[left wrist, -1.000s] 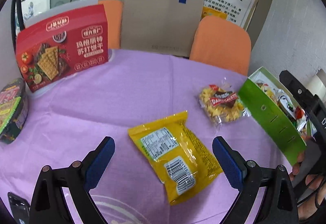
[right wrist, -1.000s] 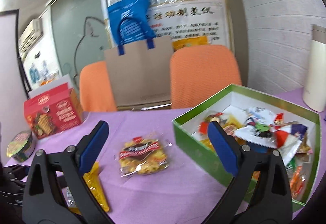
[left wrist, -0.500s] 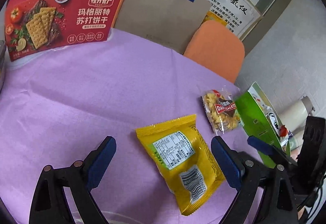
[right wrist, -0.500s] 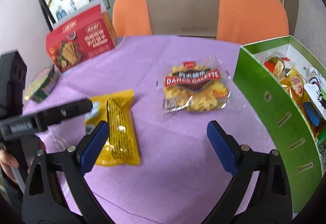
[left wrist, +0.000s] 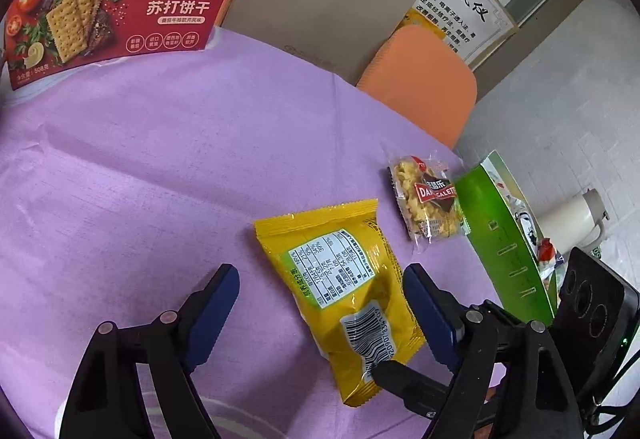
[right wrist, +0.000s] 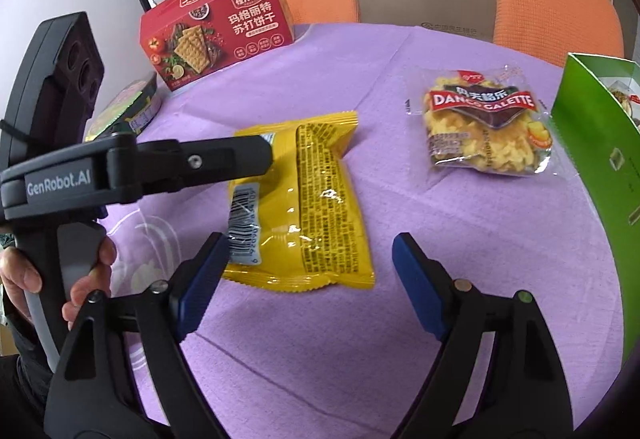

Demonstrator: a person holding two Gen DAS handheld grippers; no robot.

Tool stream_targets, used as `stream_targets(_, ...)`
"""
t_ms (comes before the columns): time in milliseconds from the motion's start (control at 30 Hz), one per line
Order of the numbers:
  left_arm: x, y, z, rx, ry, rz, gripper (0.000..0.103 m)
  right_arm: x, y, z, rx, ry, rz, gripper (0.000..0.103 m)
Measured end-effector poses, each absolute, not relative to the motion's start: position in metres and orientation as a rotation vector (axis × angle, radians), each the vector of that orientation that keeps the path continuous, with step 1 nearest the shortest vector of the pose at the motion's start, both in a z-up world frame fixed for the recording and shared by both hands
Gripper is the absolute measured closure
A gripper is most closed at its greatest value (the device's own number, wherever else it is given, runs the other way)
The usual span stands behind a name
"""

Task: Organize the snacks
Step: 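Move both tools back to the yellow snack bag, then close both tools on the yellow snack bag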

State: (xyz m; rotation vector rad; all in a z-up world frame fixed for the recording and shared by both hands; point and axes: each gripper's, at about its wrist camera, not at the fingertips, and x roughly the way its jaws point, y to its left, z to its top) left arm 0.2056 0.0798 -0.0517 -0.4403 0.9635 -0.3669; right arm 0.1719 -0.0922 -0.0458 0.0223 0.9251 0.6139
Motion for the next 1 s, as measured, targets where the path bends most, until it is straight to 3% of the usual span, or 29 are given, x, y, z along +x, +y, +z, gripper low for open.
stream_targets(167, 0.2060, 0.0783, -0.0530, -0.436, 0.961, -0.365, 0.026, 0.1729, -0.0905, -0.0463, 0.034, 0.923, 0.637, 0.030)
stream_targets(300, 0.2075, 0.0761, -0.0555, -0.464, 0.977, -0.414, 0.039, 0.1727, -0.0922, -0.0464, 0.059, 0.921, 0.653, 0.037)
stream_targets(500, 0.2082, 0.0764, -0.0559, -0.477, 0.972, -0.414, 0.040, 0.1770, -0.0946, -0.0480, 0.092, 0.919, 0.644, 0.046)
stream_targets(600, 0.2094, 0.0779, -0.0574, -0.478, 0.972, -0.402, 0.051, 0.1772, -0.0991, -0.0481, 0.118, 0.918, 0.638, 0.051)
stream_targets(1000, 0.2082, 0.0744, -0.0568, -0.462, 0.960, -0.395, 0.051, 0.1766, -0.0958, -0.0488, 0.130, 0.886, 0.622, 0.052)
